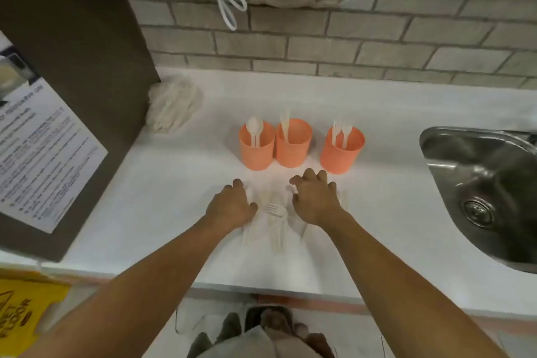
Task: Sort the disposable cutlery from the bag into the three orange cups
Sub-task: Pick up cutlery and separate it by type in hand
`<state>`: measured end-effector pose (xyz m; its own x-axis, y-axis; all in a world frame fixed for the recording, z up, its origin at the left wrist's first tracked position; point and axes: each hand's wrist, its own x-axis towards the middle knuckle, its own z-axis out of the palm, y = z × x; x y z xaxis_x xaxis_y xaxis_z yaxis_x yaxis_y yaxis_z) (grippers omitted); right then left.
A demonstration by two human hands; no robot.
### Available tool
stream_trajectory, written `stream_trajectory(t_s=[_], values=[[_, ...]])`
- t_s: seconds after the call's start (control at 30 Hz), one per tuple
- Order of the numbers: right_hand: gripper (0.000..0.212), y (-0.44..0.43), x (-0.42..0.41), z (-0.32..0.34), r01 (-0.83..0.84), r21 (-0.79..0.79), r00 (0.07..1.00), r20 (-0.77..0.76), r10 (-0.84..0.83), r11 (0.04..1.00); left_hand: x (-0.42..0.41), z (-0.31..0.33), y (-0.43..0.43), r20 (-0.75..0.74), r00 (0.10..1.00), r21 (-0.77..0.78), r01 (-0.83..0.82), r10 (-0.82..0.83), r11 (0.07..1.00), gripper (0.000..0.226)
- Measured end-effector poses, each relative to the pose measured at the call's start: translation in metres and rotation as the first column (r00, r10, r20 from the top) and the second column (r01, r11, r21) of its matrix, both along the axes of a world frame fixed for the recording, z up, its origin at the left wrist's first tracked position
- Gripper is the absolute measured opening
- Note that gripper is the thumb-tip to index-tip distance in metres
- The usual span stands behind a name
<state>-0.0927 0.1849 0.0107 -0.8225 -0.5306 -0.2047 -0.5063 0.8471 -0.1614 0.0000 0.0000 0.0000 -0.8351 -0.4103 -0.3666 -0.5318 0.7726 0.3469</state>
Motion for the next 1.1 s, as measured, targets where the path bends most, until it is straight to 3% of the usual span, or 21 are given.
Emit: stream_trajectory(t_s=[0.2, 0.33, 0.43, 0.5, 0.77, 0.9, 1.1], values=[[0.041, -0.003, -0.003, -0.013, -0.084, 0.119, 0.996, -0.028, 0.088, 0.989, 0.002, -0.011, 0.017, -0.027, 0.996, 0.029, -0.082, 0.082, 0.996, 0.06], [0.038, -0.002, -0.007, -0.018, -0.072, 0.083, 0.997, 0.012, 0.071, 0.994, 0.0, -0.014, 0.021, -0.065, 0.983, 0.057, -0.169, 0.172, 0.984, 0.054], [0.034, -0.003, -0.01, -0.019, -0.05, 0.029, 0.997, 0.052, 0.048, 0.998, 0.0, -0.015, 0.023, -0.092, 0.96, 0.168, -0.247, 0.264, 0.954, 0.051], [0.031, -0.005, -0.014, -0.018, -0.011, -0.004, 0.996, 0.086, 0.011, 1.0, 0.001, -0.014, 0.024, -0.118, 0.943, 0.209, -0.283, 0.312, 0.936, 0.039], [0.012, -0.007, -0.037, -0.002, 0.185, -0.393, 0.977, 0.175, -0.124, 0.901, -0.001, 0.001, 0.03, -0.227, 0.908, 0.345, -0.265, 0.353, 0.901, 0.007], [0.01, -0.004, -0.049, 0.02, 0.126, -0.656, 0.992, 0.059, -0.115, 0.744, -0.005, 0.009, 0.034, -0.266, 0.877, 0.47, -0.245, 0.401, 0.848, 0.004], [0.005, -0.003, -0.041, 0.057, 0.001, -0.808, 0.986, -0.097, -0.135, 0.589, -0.011, 0.025, 0.04, -0.314, 0.816, 0.583, -0.238, 0.486, 0.777, 0.013]])
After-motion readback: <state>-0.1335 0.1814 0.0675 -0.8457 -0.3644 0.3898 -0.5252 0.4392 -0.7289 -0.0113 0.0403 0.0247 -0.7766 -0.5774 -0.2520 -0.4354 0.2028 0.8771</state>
